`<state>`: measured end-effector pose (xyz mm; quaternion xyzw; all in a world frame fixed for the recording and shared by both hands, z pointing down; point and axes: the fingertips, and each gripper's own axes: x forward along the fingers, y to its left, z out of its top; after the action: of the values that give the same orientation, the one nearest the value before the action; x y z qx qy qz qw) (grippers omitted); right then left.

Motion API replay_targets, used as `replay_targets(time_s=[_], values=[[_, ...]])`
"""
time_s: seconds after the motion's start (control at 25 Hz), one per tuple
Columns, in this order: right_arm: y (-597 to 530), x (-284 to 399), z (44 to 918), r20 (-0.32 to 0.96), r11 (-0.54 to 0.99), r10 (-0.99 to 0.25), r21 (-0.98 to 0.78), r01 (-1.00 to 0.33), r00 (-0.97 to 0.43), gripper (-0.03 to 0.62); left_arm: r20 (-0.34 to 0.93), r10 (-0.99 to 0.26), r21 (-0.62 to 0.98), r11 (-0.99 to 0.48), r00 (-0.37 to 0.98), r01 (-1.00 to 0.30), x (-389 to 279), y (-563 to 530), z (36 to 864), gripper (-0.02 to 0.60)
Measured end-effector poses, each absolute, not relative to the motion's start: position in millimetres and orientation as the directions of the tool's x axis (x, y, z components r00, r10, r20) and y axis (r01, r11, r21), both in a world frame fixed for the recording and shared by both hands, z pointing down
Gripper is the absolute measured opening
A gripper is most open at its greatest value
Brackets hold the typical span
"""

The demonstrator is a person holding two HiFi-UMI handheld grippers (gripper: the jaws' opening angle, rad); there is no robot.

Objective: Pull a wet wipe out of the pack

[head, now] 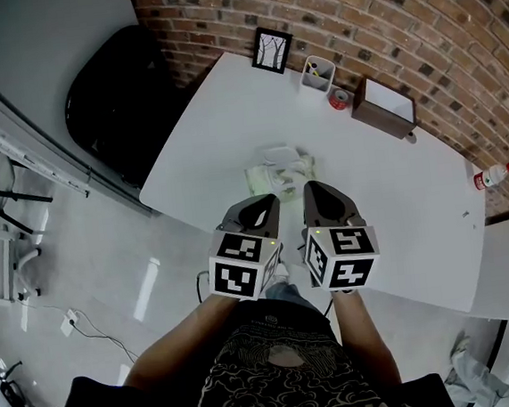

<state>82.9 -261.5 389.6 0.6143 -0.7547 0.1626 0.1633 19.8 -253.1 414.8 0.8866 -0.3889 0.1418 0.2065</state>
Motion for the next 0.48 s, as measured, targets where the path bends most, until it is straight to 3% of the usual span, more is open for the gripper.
replay_targets(time_s=[0.48], values=[[-234.2, 76.7, 375.2, 0.412, 0.149, -0.898, -0.038, -0.988, -0.151, 0.015, 0.391, -0.612, 0.240, -0.653, 0.688, -0.718, 12.3, -229.6, 404.1, 0.012]])
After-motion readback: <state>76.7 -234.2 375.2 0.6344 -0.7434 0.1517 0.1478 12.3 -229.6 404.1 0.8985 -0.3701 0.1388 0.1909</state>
